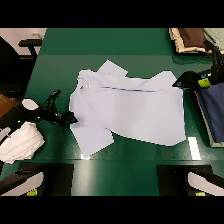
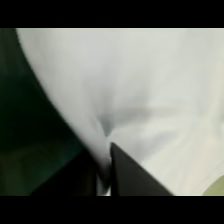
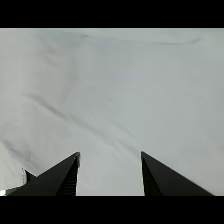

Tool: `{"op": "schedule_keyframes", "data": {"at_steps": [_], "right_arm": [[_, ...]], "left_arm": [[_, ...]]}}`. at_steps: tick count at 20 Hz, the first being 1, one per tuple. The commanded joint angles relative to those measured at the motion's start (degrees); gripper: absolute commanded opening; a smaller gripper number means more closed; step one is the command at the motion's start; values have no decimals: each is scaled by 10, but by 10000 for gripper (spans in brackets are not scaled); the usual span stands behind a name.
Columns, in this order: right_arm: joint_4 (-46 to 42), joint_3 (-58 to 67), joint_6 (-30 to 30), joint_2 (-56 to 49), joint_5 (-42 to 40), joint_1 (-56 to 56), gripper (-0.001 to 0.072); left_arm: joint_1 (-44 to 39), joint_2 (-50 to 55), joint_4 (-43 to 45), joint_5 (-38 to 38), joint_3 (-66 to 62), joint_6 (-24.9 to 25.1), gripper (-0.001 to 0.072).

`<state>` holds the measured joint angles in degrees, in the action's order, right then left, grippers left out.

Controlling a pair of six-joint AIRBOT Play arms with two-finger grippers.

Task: Fold the shirts.

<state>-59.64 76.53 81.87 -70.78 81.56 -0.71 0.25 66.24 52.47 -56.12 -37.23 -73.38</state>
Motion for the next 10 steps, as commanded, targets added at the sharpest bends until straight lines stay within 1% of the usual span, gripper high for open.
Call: {"op": "schedule_keyframes", "data": {"at_steps": [1,2,5,6,7,8,10], "right_arm": [[-7,-23,1,10,46,39,446],[-18,-54,2,24,46,58,446],[-111,-195,23,91,50,128,450],[-125,-244,23,111,60,157,470],[-123,-296,23,130,72,192,550],[-119,-342,23,145,78,223,560],[-118,-427,23,173,67,261,554]], "left_arm": [[-14,-1,8,-20,-36,-12,28],[-14,-1,10,-30,-57,-12,27],[-14,-1,11,-52,-107,-11,27],[-14,-1,11,-56,-118,-11,28],[-14,-1,11,-57,-125,-11,27],[-14,-1,11,-56,-128,-12,28],[-14,-1,11,-55,-128,-11,28]]}}
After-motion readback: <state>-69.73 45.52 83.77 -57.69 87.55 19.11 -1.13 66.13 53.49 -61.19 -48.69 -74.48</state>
